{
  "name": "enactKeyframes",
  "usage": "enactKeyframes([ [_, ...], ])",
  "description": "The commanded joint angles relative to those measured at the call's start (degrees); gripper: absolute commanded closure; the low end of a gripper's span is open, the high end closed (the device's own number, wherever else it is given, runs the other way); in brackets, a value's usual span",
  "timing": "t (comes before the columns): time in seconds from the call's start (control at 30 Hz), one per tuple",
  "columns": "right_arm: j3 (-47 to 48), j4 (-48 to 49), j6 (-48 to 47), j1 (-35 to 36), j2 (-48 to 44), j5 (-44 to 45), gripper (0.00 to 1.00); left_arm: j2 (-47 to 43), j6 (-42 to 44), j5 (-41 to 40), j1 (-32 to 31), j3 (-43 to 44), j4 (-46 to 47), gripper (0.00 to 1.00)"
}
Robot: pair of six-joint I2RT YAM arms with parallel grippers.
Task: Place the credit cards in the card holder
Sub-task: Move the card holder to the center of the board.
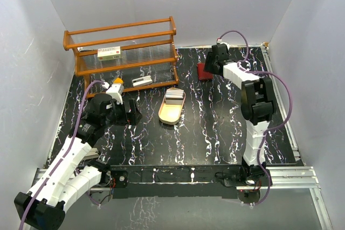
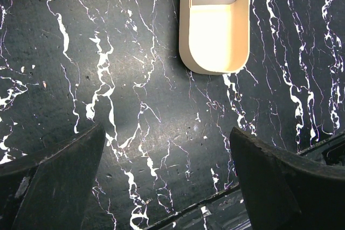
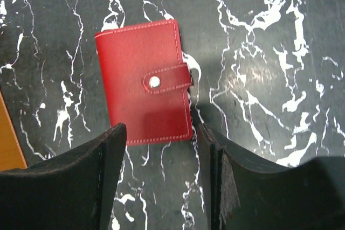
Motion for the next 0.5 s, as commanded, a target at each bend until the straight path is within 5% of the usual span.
enactKeyframes([
  [0.0, 7.3, 0.8, -5.1, 0.1, 3.0, -0.3, 0.48, -1.3, 0.9, 0.5, 0.4, -0.5, 0.7, 0.01],
  [0.47, 18.3, -2.3, -10.5, 0.2, 12.4, 0.3, 0.57, -1.6, 1.0, 0.6, 0.4, -0.5, 0.7, 0.01],
])
